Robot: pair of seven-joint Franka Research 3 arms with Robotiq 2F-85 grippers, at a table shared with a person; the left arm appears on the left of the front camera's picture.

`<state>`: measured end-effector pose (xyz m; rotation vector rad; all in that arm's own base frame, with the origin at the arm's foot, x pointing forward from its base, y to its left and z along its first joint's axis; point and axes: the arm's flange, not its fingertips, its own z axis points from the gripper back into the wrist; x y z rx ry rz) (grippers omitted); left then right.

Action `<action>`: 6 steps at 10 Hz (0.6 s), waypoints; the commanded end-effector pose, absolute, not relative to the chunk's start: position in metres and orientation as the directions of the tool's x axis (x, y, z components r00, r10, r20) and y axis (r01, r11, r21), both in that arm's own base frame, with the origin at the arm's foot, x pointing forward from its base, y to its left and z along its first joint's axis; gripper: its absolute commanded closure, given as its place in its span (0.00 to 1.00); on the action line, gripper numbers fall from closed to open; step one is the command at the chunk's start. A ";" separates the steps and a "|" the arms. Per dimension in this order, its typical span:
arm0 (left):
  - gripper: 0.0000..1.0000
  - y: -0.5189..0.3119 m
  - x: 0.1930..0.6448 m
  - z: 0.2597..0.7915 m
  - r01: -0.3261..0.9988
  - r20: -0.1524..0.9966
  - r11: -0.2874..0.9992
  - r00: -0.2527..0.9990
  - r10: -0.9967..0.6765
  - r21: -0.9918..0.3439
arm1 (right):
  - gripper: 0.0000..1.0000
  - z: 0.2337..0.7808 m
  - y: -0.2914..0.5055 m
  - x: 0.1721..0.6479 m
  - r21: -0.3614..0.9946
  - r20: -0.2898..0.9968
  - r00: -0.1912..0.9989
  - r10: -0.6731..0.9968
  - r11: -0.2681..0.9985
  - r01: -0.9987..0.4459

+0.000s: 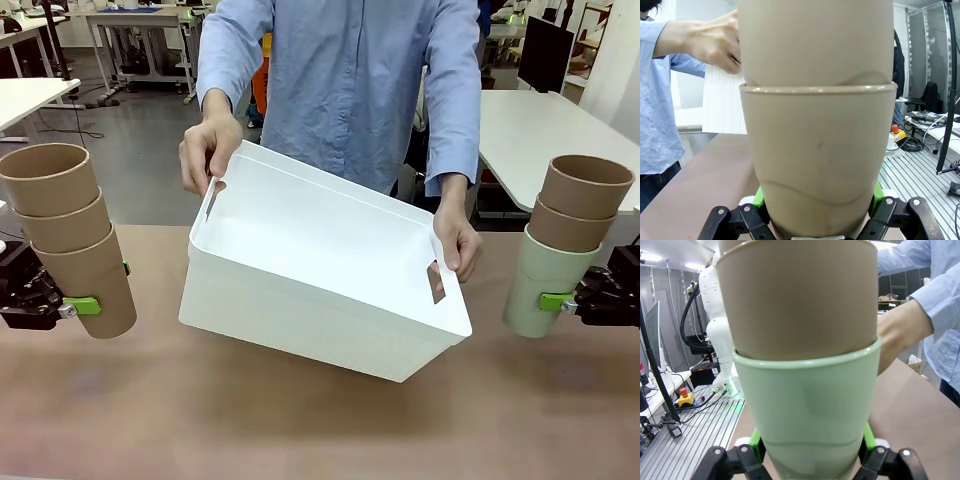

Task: Stack the cups and store them in the basket.
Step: Place the stack of Reusable plastic cups into the Pantry Basket.

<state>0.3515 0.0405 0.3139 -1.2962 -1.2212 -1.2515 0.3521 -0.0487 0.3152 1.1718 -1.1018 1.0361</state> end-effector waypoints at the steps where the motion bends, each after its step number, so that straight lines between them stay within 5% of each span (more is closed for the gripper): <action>1: 0.16 0.040 0.351 0.317 0.997 0.998 -0.076 -0.024 0.061 0.029 | 0.13 0.318 -0.049 0.353 0.154 0.987 0.158 0.036 0.109 -0.982; 3: 0.16 0.040 0.351 0.317 0.997 0.998 -0.076 -0.024 0.061 0.029 | 0.13 0.315 -0.049 0.352 0.160 0.985 0.165 0.039 0.107 -0.981; 6: 0.16 0.040 0.351 0.317 0.997 0.998 -0.076 -0.024 0.061 0.029 | 0.13 0.381 -0.023 0.319 0.132 0.988 0.138 0.064 0.099 -0.986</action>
